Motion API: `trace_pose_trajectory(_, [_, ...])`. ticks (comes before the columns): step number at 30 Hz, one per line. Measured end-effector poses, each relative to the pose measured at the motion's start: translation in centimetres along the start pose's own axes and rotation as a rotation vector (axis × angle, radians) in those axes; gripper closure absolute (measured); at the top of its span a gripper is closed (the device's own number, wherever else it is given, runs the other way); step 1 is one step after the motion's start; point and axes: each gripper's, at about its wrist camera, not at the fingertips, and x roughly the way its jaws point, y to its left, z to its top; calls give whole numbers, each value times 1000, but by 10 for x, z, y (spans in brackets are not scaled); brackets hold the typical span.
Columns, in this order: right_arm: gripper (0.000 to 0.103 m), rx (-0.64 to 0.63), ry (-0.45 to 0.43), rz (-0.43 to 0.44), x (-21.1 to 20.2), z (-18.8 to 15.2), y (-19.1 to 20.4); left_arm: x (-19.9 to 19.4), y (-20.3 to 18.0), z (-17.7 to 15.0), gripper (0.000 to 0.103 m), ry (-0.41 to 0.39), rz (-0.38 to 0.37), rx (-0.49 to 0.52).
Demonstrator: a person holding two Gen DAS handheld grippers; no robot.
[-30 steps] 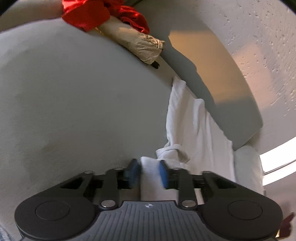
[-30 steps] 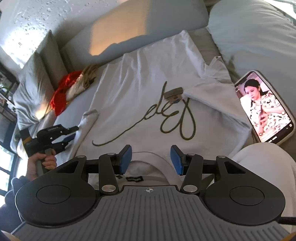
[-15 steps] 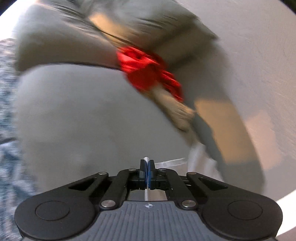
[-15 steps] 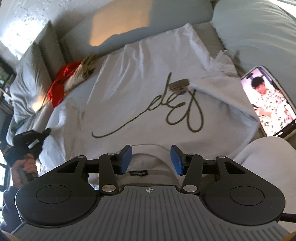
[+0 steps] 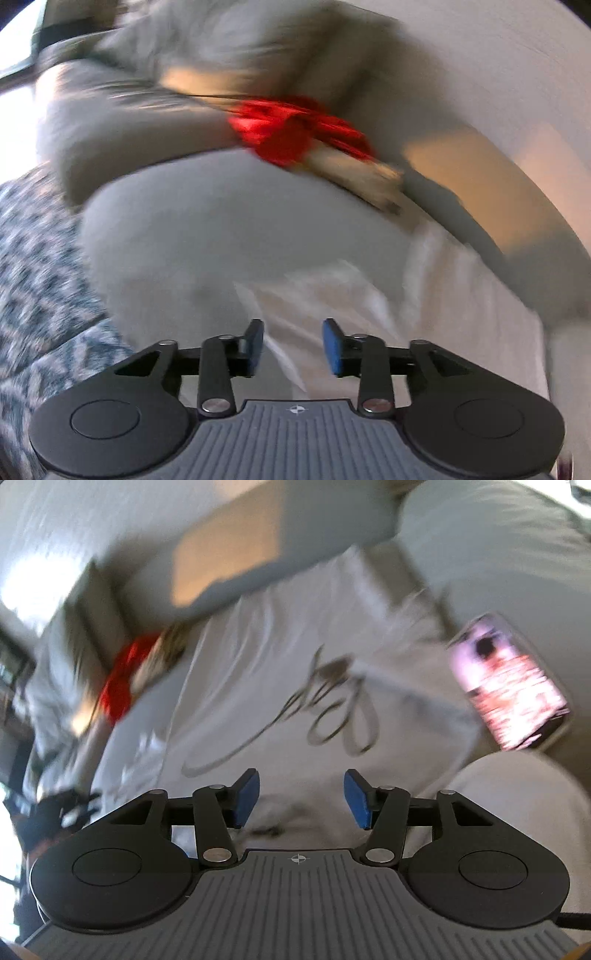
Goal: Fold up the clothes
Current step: 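Pull the t-shirt hem flat with the left tool, then open it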
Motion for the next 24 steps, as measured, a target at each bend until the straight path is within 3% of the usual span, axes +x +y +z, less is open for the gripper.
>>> trace_pose_trajectory(3, [46, 70, -78, -42, -16, 8, -31, -2, -55, -32, 69, 82, -138, 176])
trace_pose_trajectory(7, [48, 59, -140, -99, -19, 21, -57, 9, -129, -82, 70, 146, -264, 439])
trace_pose_trajectory(12, [48, -106, -149, -74, 13, 39, -48, 27, -189, -115, 72, 124, -351, 631])
trace_pose_trajectory(14, [47, -176, -146, -51, 35, 46, -38, 36, -204, -125, 86, 150, -351, 701])
trace_pose_trajectory(16, [46, -232, -121, -60, 63, 52, -28, 47, -208, -137, 86, 236, -333, 742])
trace_pose_trajectory(21, [46, -315, -9, -148, 121, 59, -17, 49, -202, -143, 85, 247, -320, 724])
trace_pose_trajectory(24, [46, -405, 7, -178, 135, 54, -8, 52, -204, -142, 85, 272, -312, 696])
